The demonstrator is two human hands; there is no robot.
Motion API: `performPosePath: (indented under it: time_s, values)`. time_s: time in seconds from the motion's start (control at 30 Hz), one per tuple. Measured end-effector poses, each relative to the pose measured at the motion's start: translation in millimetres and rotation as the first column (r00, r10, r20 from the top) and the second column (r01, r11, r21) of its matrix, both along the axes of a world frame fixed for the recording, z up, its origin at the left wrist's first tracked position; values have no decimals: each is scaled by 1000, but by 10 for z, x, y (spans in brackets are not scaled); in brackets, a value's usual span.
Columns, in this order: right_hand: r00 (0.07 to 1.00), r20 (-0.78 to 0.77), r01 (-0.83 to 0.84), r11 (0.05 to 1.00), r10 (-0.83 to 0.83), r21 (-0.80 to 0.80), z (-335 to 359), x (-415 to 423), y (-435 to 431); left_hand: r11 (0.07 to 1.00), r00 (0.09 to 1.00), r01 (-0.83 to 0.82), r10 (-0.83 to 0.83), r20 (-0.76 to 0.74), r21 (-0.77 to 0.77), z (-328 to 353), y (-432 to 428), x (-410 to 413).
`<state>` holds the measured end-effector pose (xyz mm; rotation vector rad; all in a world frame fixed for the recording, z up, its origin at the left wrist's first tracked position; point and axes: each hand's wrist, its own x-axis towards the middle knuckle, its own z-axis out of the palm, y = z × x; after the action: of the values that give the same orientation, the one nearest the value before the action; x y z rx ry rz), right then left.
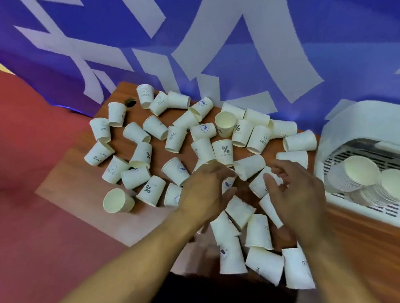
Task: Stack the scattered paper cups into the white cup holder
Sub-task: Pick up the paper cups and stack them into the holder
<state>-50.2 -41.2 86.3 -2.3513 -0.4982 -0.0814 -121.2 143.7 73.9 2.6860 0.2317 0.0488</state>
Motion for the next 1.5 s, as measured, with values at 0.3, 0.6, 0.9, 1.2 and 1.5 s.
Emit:
performPosePath:
  time_s: [0.3, 0.6, 0.9, 1.2, 1.5]
  values:
    - [994, -9, -107, 991, 107, -75, -21, -176, 1057, 978, 980, -196, 193, -46, -75, -160, 1062, -380]
    - [940, -196, -329, 897, 280, -296, -579, -160, 2299, 849, 813, -529, 502, -294, -14, -536, 2354, -626]
    - [880, -367, -464, 717, 303, -520, -1014, -158, 2905, 856, 750, -513, 412, -517, -63, -973, 3027, -618]
    - [888, -391, -458, 533, 241, -711, -1095, -37, 3110, 852, 833, -477, 361, -419, -214, -1072, 2972, -438]
    - [942, -283, -332, 622, 181, -709, -723, -32, 2933, 867, 866, -439, 339, -368, -236, -809, 2828, -270]
